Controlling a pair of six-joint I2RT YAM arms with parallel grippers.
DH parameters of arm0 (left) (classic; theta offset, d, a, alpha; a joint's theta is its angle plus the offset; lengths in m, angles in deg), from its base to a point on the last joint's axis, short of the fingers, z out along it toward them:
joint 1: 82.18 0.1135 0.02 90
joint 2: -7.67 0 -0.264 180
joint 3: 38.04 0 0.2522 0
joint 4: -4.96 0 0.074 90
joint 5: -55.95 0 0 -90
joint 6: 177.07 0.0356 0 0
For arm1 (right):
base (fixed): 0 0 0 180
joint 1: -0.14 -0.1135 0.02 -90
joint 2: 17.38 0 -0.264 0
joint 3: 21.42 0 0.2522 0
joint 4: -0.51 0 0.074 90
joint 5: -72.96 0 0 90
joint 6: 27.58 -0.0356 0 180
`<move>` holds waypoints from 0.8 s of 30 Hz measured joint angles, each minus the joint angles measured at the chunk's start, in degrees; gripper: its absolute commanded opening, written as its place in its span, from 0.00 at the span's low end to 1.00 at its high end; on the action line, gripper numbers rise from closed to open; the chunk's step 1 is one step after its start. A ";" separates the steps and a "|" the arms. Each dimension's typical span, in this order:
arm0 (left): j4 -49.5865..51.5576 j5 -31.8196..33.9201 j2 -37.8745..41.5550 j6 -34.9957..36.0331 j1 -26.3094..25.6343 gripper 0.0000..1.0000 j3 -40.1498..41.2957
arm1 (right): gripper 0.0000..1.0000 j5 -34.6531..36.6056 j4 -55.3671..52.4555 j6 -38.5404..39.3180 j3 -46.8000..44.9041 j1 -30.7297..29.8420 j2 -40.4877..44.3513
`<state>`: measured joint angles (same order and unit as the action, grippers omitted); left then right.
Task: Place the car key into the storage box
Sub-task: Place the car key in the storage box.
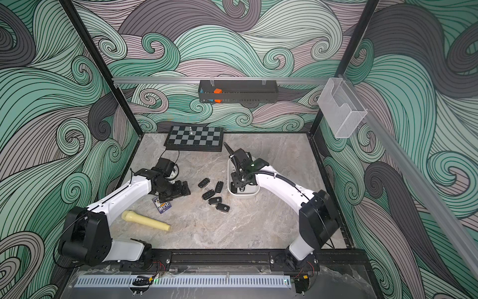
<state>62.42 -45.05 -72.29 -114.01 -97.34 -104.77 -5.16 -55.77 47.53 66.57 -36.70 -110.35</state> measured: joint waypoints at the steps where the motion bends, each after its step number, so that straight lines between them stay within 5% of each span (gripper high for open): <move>1: -0.04 -0.11 -0.26 0.00 -0.02 0.94 -0.37 | 0.33 0.28 -0.24 0.17 0.90 0.50 -1.38; 24: 0.66 2.36 -0.52 2.12 -0.04 0.94 -2.80 | 0.36 4.72 -2.82 1.57 7.87 7.19 -20.35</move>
<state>63.08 -42.69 -72.81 -111.89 -97.38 -107.57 -0.44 -58.59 49.10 74.44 -29.51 -130.70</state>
